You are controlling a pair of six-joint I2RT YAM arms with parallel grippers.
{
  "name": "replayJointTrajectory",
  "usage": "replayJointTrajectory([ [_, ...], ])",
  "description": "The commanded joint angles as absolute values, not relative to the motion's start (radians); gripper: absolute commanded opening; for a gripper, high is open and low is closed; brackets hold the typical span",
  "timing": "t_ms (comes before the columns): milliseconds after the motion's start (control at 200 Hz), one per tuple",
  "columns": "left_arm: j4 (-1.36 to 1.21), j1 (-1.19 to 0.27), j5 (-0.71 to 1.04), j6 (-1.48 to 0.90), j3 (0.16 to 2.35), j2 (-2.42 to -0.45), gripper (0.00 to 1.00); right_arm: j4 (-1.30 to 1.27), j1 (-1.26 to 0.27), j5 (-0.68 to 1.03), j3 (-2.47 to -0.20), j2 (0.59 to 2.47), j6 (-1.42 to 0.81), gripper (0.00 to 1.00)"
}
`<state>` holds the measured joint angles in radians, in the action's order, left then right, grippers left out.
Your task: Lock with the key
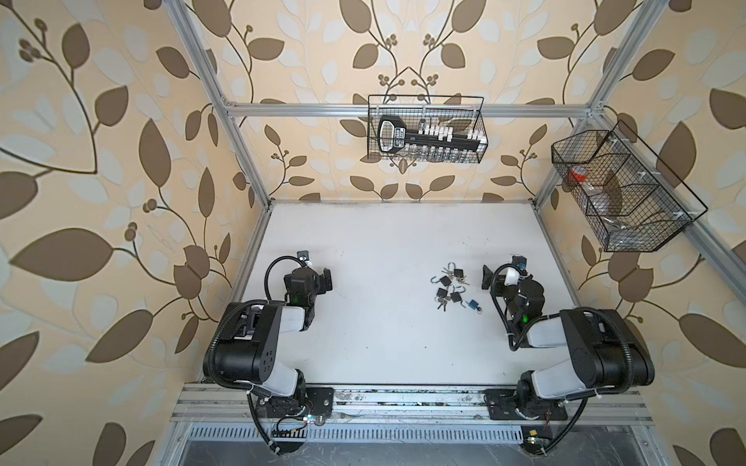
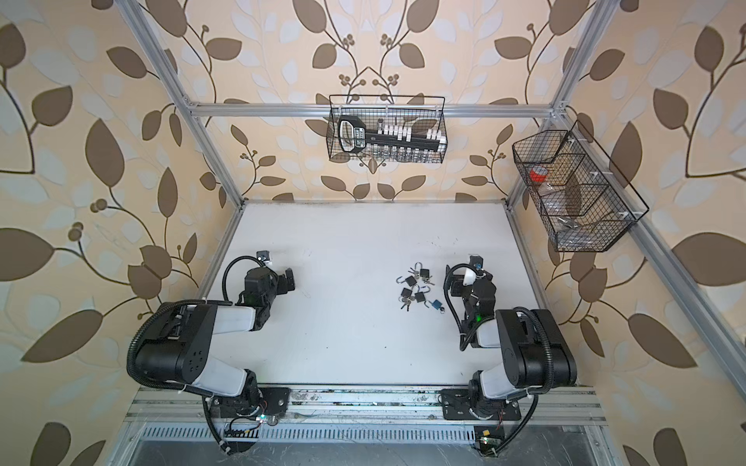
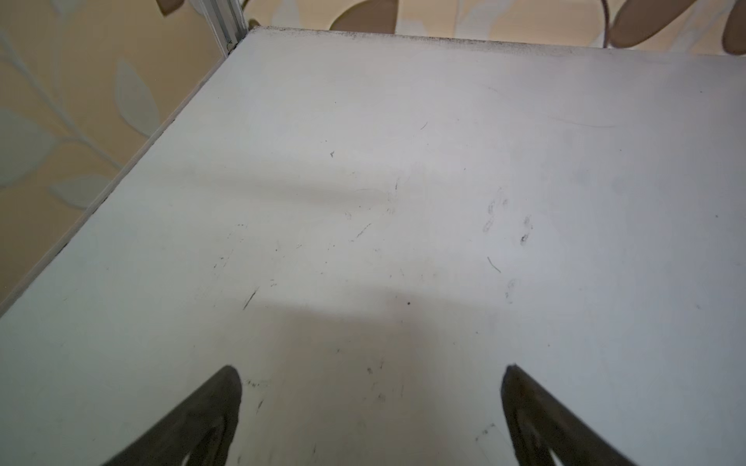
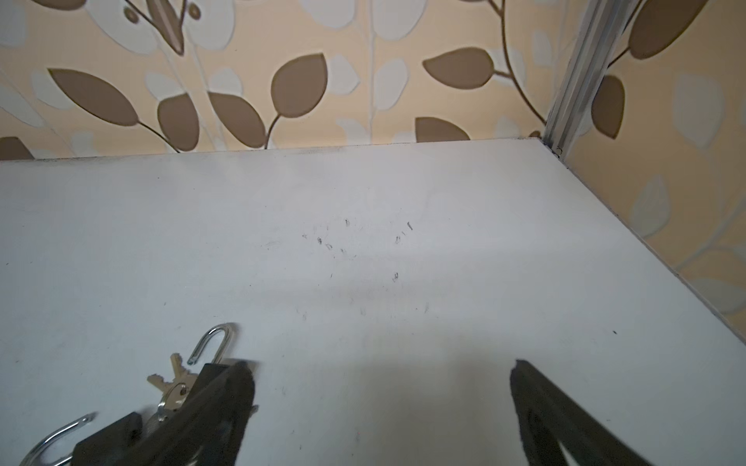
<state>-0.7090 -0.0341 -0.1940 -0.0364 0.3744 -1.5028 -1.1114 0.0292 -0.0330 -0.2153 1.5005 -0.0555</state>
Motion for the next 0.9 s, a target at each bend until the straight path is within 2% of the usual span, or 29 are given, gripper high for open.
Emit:
replayJointTrajectory([
  [0, -0.752, -0.042, -0.212, -0.050, 0.378, -1.494, 0.99, -1.126, 0.032, -0.022, -0.237, 1.497, -0.058, 1.00],
  [750, -0.753, -0.042, -0.213, -0.049, 0.377, -1.492, 0.99, -1.122, 0.033, -0.024, -0.240, 1.499, -0.057, 1.00],
  [895, -0.795, -0.096, -0.318, -0.031, 0.338, -1.450, 0.99, -1.135, 0.013, -0.059, -0.233, 1.492, -0.049, 0.99],
])
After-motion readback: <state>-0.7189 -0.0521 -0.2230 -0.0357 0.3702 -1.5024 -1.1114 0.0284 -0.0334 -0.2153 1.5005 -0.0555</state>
